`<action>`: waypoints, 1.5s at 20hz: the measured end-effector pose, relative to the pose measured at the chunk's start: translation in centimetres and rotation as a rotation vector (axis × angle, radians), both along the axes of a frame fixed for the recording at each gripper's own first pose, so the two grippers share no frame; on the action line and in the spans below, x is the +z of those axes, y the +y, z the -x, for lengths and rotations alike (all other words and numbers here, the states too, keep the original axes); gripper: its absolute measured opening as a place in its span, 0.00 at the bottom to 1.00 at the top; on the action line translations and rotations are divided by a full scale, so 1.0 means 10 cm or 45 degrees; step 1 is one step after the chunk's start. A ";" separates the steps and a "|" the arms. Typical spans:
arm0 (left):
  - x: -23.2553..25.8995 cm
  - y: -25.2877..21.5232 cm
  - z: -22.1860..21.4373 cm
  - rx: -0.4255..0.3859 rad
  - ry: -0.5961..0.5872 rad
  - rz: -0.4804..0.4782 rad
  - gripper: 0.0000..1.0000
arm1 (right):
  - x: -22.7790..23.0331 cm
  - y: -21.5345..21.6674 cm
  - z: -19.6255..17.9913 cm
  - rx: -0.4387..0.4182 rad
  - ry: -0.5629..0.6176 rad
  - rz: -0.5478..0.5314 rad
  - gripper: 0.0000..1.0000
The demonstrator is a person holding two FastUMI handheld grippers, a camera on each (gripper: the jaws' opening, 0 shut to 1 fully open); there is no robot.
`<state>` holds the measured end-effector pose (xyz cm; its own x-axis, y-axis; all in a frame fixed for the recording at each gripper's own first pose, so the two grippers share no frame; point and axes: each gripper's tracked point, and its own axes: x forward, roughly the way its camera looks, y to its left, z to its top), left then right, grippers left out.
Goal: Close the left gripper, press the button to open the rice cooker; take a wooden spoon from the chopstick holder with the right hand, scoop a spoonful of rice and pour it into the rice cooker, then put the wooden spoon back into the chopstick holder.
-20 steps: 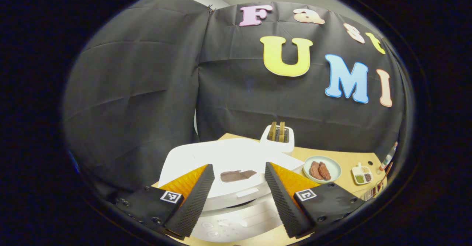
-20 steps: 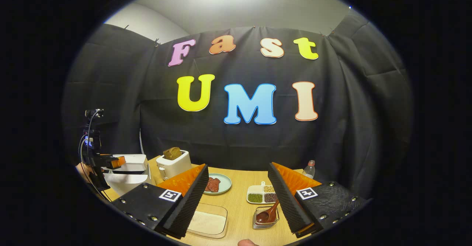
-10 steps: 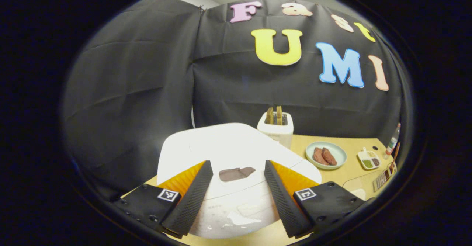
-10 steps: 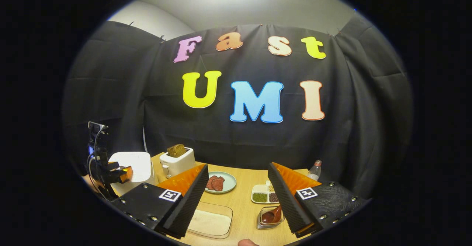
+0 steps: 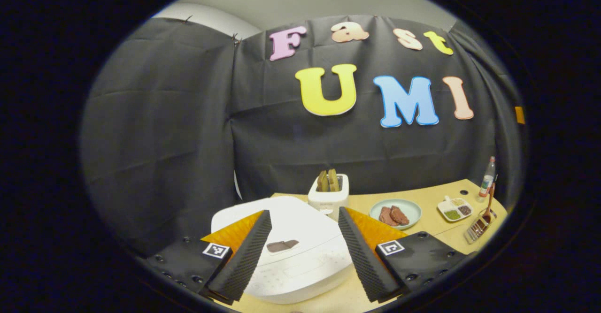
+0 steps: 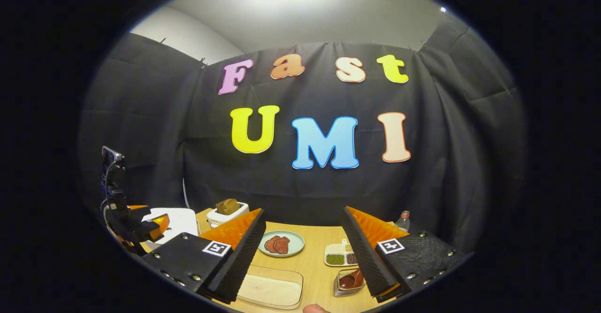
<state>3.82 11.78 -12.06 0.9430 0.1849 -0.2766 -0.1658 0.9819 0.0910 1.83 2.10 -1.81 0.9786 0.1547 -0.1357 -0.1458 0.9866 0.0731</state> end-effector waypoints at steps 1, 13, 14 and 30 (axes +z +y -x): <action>0.21 -0.08 0.04 -0.010 -0.045 -0.012 0.99 | 0.02 -0.03 0.01 -0.020 -0.016 -0.017 0.98; 1.14 -0.82 0.44 -0.153 -0.284 0.051 1.00 | 0.10 -0.31 0.06 -0.170 -0.107 -0.019 0.98; 1.13 -0.81 0.44 -0.147 -0.282 0.058 0.94 | 0.13 -0.31 0.07 -0.175 -0.116 -0.028 0.98; 1.22 -0.62 0.48 -0.128 -0.303 0.069 0.93 | 0.13 -0.15 0.08 -0.122 -0.140 0.019 0.98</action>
<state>-1.00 5.55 0.10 0.9956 0.0776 -0.0519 -0.0773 0.9970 0.0083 1.02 0.56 -0.55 0.9979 0.0585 -0.0286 -0.0571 0.9973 0.0472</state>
